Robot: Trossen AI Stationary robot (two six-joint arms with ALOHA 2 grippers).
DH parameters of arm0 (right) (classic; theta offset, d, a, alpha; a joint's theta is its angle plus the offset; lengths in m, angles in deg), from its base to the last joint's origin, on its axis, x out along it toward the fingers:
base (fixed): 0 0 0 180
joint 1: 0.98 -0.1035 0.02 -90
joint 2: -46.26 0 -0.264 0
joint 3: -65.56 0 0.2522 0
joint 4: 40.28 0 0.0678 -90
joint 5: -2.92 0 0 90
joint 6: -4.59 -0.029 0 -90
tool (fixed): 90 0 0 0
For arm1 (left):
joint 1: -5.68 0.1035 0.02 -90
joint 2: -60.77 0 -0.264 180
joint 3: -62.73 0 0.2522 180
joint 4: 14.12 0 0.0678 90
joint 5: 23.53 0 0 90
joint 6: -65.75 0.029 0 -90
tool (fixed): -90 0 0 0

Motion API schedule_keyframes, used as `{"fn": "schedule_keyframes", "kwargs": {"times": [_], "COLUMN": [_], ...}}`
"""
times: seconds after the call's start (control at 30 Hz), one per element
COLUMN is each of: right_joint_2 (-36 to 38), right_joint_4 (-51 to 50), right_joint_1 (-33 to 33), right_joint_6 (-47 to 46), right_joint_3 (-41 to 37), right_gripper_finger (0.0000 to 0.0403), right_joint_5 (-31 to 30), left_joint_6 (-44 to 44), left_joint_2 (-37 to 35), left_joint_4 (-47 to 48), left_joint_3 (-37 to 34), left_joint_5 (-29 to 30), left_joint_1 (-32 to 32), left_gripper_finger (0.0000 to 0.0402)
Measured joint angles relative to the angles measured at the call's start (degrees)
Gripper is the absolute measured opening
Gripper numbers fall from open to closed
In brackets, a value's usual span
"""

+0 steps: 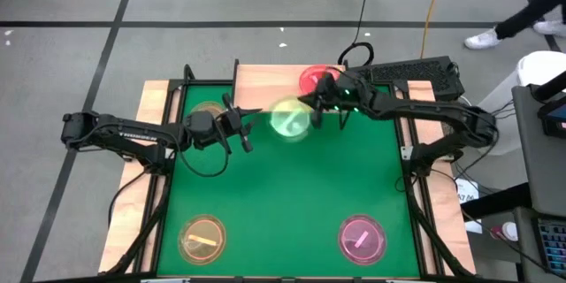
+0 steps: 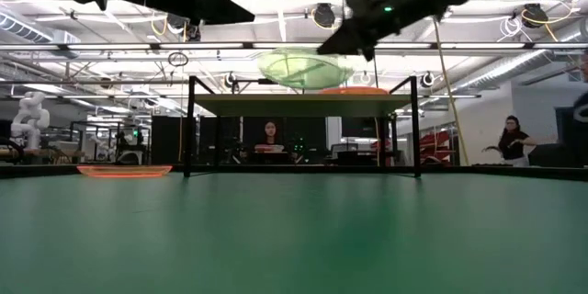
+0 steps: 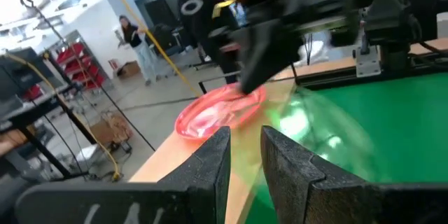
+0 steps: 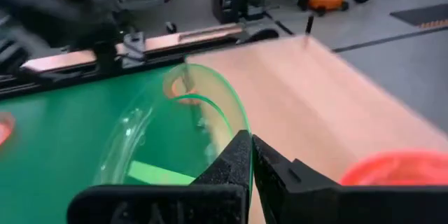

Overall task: Place and stack plates onto a shelf
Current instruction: Put the green plate on the shelf

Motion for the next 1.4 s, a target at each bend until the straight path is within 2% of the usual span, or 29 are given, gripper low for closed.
{"fn": "schedule_keyframes", "kwargs": {"times": [0.3,0.5,0.77,1.07,1.4], "right_joint_2": [-12.98,-20.24,-25.84,-26.62,-26.62], "right_joint_4": [0.05,0.79,3.59,6.15,6.47], "right_joint_1": [5.46,8.73,10.77,11.35,11.33], "right_joint_6": [3.43,3.2,0.56,0.18,0.18], "right_joint_3": [16.42,22.71,23.52,23.54,23.54], "right_gripper_finger": [0.0,0.0,0.0,0.0003,0.0057], "right_joint_5": [0.14,0.26,0.29,0.18,0.18], "left_joint_6": [3.39,5.12,4.88,4.1,3.22], "left_joint_2": [-0.02,-0.02,-0.02,-0.02,-0.02], "left_joint_4": [-0.82,-0.62,-0.57,-0.2,-0.15], "left_joint_3": [0.07,0.07,0.07,0.07,0.07], "left_joint_5": [0.04,2.54,2.98,2.98,2.95], "left_joint_1": [-1.26,-1.95,-1.95,-1.95,-1.95], "left_gripper_finger": [0.0088,0.0088,0.0088,0.0088,0.0088]}}
